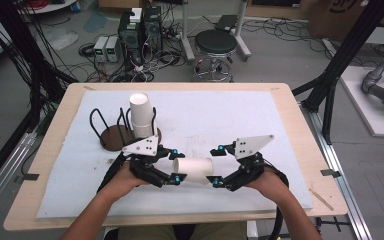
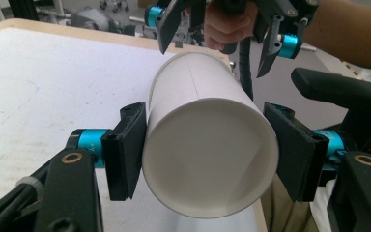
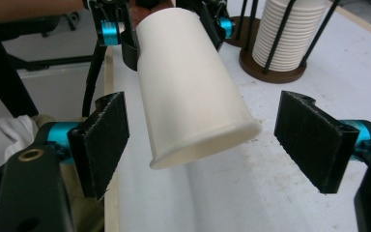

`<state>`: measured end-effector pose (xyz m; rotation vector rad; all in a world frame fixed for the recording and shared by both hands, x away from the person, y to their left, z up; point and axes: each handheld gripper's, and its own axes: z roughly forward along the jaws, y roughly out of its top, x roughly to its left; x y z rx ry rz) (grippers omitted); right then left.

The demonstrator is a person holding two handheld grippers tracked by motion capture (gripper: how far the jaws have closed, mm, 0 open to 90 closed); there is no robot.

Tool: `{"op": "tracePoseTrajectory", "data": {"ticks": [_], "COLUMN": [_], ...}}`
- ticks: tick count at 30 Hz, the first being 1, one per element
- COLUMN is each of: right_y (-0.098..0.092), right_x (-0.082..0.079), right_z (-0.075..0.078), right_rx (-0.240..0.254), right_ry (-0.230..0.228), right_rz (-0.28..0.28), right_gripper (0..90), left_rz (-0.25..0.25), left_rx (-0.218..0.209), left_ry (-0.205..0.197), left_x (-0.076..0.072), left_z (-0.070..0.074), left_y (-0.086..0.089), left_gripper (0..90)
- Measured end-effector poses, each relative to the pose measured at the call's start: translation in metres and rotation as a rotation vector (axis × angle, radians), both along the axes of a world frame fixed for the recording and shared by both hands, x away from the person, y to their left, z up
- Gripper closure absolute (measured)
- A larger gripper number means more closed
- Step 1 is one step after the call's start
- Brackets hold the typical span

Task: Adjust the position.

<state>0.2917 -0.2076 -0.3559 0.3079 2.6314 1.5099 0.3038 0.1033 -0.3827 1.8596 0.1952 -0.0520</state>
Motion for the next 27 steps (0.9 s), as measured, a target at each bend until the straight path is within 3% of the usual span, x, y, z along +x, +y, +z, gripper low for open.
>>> {"op": "tracePoseTrajectory", "data": {"ticks": [13, 16, 27], "right_y": [-0.018, -0.019, -0.013], "right_x": [-0.004, -0.005, -0.007], "right_z": [-0.015, -0.019, -0.035], "right_rx": [0.073, 0.082, 0.105], "right_ry": [0.013, 0.025, 0.074], "right_rz": [-0.052, -0.051, -0.014], "right_gripper": [19.9, 19.9, 19.9], "left_rz": [0.005, 0.001, -0.032], "left_rx": [-0.102, -0.135, -0.171], "left_ry": [-0.023, -0.028, -0.033], "left_x": [-0.001, -0.002, -0.004], "left_z": [-0.008, -0.008, -0.009], "left_y": [0.01, 0.013, 0.014], "left_gripper": [34.7, 34.8, 34.8]}}
